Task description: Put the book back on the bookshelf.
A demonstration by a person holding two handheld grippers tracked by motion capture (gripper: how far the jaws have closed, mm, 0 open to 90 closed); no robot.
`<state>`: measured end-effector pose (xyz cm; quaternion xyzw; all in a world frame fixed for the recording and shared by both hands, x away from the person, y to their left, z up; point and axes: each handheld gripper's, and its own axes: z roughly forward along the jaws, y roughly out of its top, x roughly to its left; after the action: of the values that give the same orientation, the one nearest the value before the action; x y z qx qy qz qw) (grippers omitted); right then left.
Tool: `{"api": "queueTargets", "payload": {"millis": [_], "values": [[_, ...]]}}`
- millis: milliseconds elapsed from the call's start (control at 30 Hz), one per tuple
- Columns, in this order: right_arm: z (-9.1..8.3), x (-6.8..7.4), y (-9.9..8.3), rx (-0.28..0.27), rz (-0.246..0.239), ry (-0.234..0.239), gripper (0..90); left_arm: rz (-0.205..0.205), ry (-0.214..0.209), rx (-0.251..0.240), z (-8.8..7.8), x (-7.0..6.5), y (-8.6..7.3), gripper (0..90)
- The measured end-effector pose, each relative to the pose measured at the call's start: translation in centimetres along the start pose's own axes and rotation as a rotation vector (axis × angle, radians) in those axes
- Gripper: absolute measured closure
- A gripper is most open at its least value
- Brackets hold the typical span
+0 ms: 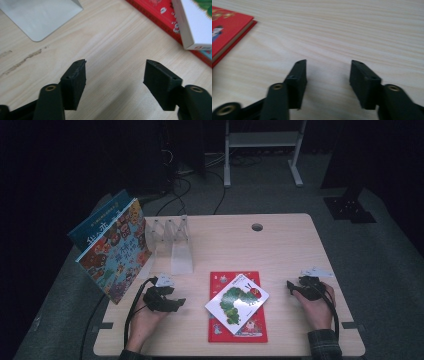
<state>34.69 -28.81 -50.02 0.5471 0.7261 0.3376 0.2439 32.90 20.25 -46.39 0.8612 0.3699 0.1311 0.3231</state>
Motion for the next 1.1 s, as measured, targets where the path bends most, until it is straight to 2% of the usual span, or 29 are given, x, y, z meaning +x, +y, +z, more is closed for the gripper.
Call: {"api": "queueTargets", "payload": {"millis": [67,133,167,200,233,300,333,367,433,500,567,733,800,833,933,1100], "values": [[-0.2,0.1,0.0,0.001,-0.007,0.009,50.7,0.016,-0.002,0.006,0.5,0.0,-0.4,32.5],[-0.7,0.4,0.0,-0.011,-0.021,0.030,58.7,0.030,0.002,0.005,1.0,-0.1,-0.6,26.2],[-1.3,0.8,0.0,-0.016,-0.034,0.062,66.0,0.034,0.000,0.005,1.1,-0.1,-0.7,20.4],[-1.3,0.8,0.0,-0.016,-0.034,0.062,66.0,0.044,0.000,0.006,1.4,-0.1,-0.8,20.4],[-1.9,1.2,0.1,-0.006,-0.067,0.090,73.3,0.050,0.006,0.014,1.6,-0.2,-1.0,18.3],[-2.1,1.4,0.1,-0.003,-0.078,0.101,76.2,0.056,-0.004,0.025,1.9,-0.1,-1.2,17.9],[-2.5,1.7,-0.1,-0.004,-0.082,0.146,82.4,0.057,-0.010,0.018,2.0,-0.1,-1.3,12.7],[-2.7,1.9,-0.1,-0.002,-0.085,0.162,84.7,0.062,-0.011,0.015,2.1,-0.1,-1.3,12.7],[-2.9,2.1,-0.2,0.003,-0.089,0.177,86.0,0.075,-0.024,0.002,2.2,0.1,-1.4,12.1],[-3.2,2.4,-0.3,0.007,-0.097,0.206,87.0,0.076,-0.024,-0.025,2.5,0.2,-1.8,4.5],[-3.6,2.8,-0.4,0.011,-0.102,0.235,87.1,0.076,-0.028,-0.043,2.6,0.2,-1.9,1.0],[-4.5,3.9,-0.9,0.000,-0.112,0.293,89.4,0.077,-0.030,-0.075,2.9,0.3,-2.1,0.0],[-4.8,4.2,-1.1,-0.002,-0.117,0.313,89.5,0.076,-0.030,-0.078,2.9,0.3,-2.1,0.0],[-5.1,4.7,-1.3,-0.005,-0.119,0.345,89.5,0.076,-0.030,-0.078,2.9,0.3,-2.1,0.0],[-5.3,5.2,-1.5,-0.003,-0.121,0.372,89.5,0.076,-0.030,-0.078,2.9,0.3,-2.1,0.0],[-5.5,7.0,-2.0,0.002,-0.166,0.426,89.5,0.076,-0.030,-0.078,2.9,0.3,-2.1,0.0]]}}
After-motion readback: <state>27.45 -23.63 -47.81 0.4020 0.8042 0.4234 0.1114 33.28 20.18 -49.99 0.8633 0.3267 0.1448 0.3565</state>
